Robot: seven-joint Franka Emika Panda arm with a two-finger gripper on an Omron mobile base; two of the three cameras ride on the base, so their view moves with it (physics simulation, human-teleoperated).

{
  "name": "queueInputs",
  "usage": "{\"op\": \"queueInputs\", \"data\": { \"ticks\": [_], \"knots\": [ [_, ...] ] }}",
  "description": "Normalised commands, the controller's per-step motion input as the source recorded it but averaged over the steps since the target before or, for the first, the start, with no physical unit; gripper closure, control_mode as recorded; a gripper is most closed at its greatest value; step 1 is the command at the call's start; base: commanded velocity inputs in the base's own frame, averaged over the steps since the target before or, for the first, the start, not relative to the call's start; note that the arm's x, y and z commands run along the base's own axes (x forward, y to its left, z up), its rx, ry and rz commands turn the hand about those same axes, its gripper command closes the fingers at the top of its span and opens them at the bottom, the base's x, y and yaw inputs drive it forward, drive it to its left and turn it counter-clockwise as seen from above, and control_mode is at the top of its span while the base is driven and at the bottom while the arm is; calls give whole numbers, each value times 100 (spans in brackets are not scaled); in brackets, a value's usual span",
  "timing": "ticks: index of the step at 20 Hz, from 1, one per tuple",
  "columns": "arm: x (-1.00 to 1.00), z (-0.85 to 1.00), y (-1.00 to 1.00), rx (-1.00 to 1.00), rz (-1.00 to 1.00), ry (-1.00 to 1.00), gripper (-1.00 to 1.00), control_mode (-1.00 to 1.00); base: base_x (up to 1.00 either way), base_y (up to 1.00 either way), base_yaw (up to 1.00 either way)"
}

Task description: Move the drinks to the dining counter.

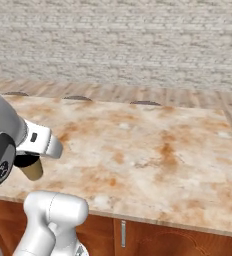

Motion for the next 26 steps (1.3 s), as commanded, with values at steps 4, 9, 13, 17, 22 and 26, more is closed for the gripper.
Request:
{"op": "queueInputs", "data": {
  "ticks": [4, 9, 13, 17, 22, 26],
  "knots": [
    [0, 0, 0, 0, 0, 0, 100, 100, 75, 34, 0],
    [32, 0, 23, -3, -2, 7, 100, -100, 42, 19, -2],
    [50, 1, 39, -7, 0, 19, 100, -100, 0, 0, 0],
    [63, 0, 23, -2, 0, 7, 100, -100, 0, 0, 0],
    [85, -5, 7, -1, 2, 4, 100, -100, 0, 0, 0],
    [90, -28, 0, 0, 6, 11, 100, -100, 0, 0, 0]
  ]
}}
